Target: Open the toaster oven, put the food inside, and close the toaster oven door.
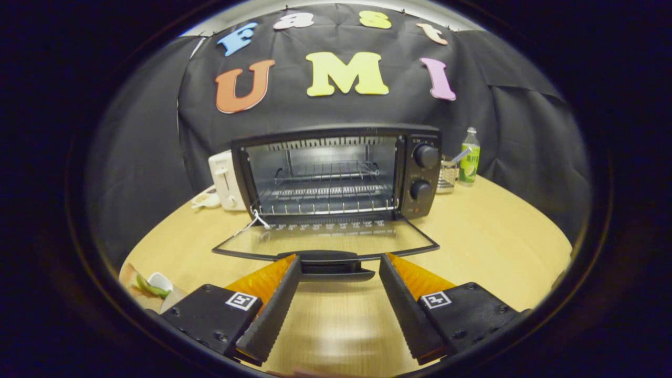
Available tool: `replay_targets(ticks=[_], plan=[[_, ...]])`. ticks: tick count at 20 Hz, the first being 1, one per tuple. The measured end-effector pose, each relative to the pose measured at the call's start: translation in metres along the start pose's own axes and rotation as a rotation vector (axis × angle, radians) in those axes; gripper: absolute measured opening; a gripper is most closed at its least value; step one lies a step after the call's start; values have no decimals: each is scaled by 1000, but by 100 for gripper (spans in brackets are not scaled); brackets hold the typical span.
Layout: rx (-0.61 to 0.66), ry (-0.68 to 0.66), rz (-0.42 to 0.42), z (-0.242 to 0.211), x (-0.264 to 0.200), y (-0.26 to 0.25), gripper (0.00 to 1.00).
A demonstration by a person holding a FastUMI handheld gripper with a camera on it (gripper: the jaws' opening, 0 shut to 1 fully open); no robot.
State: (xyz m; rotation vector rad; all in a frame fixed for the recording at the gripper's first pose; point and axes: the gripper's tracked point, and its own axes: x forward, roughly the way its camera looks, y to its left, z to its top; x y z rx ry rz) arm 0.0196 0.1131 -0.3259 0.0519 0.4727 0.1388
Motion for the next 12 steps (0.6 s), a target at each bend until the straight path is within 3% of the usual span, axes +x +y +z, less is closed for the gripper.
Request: replay_targets(ticks=[3, 7, 12], plan=[[6, -15, 2, 4, -7, 3, 97], [-14, -32, 67, 13, -28, 17, 97], [64, 49, 241, 23, -73, 56, 96]])
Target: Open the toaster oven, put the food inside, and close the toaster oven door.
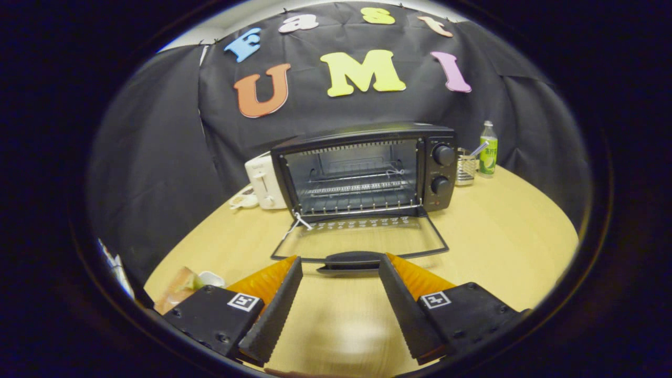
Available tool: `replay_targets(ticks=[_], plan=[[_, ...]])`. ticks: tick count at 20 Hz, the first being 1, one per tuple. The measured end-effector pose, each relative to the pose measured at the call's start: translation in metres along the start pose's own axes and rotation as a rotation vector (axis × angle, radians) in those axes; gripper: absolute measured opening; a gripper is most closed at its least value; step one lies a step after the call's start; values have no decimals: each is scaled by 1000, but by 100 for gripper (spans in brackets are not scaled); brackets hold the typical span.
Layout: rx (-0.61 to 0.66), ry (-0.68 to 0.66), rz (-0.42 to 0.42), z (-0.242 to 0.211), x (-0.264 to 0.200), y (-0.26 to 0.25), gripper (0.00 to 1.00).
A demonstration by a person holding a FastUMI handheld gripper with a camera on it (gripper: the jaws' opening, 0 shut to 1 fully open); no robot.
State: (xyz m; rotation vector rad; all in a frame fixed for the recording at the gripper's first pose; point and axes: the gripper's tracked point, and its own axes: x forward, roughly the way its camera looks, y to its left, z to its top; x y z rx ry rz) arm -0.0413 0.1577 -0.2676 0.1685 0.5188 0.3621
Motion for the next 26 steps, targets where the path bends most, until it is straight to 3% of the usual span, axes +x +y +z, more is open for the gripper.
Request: replay_targets(ticks=[2, 7, 15, 20, 26], plan=[[45, 78, 115, -1, -12, 30, 96], [102, 283, 264, -13, -22, 85, 93], [140, 598, 407, -46, -28, 145, 89], [155, 743, 405, -59, -31, 150, 79], [234, 876, 404, -70, -36, 151, 57]])
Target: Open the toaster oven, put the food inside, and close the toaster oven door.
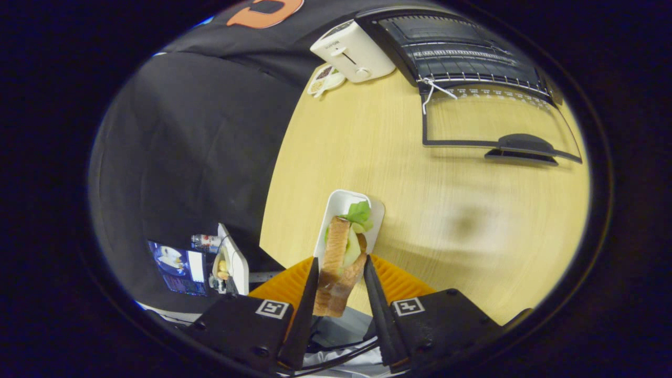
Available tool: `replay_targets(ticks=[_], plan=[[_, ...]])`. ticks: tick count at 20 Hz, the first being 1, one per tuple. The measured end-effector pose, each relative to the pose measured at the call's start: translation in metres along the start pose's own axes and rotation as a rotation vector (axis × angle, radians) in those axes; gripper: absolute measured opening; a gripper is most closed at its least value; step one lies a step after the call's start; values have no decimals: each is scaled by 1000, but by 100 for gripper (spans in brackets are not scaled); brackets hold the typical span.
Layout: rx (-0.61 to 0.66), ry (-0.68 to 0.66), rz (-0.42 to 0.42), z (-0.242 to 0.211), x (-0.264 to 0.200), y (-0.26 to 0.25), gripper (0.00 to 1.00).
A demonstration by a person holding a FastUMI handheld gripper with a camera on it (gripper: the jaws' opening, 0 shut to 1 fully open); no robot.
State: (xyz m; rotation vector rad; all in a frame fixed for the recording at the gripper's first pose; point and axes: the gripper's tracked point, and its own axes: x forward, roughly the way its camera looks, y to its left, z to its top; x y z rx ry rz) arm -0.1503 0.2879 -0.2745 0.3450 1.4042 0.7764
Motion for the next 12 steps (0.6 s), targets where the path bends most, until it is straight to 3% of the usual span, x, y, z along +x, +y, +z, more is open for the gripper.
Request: replay_targets(ticks=[5, 12], plan=[[3, -4, 23, 3, -1, 3, 43], [14, -117, 124, 17, -29, 11, 40]])
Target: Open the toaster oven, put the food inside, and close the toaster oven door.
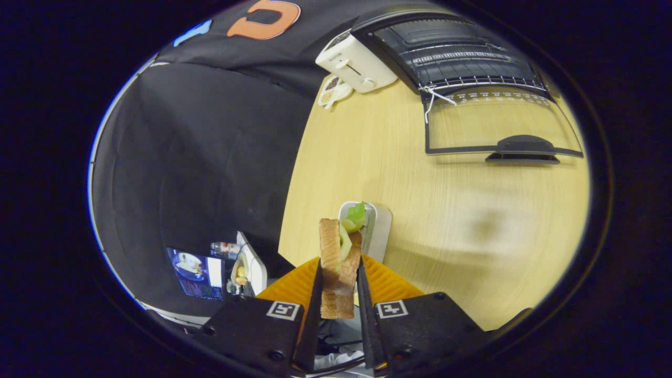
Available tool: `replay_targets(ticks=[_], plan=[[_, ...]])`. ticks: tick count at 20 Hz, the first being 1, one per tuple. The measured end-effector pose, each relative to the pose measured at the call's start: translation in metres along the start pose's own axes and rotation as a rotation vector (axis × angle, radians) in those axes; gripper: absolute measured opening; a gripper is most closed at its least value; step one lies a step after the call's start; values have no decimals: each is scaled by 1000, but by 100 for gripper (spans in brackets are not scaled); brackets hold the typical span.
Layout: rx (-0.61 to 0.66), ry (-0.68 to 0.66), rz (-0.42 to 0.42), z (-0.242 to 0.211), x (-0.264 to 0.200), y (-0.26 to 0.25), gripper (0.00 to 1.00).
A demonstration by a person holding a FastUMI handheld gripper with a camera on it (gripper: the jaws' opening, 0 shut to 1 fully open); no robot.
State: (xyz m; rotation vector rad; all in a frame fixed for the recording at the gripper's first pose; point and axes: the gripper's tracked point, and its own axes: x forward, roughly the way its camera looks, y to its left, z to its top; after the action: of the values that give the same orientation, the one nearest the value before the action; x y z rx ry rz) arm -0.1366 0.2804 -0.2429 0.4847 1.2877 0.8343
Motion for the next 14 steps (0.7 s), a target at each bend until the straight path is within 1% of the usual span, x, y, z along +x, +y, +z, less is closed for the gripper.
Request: replay_targets(ticks=[2, 4, 5, 9, 12, 14], plan=[[22, -62, 53, 11, -11, 2, 40], [83, -141, 109, 28, -24, 1, 40], [94, -178, 132, 37, -31, -3, 39], [83, -338, 151, 67, -49, -30, 39], [53, -458, 159, 82, -64, -50, 39], [70, -544, 184, 94, -75, -59, 39]])
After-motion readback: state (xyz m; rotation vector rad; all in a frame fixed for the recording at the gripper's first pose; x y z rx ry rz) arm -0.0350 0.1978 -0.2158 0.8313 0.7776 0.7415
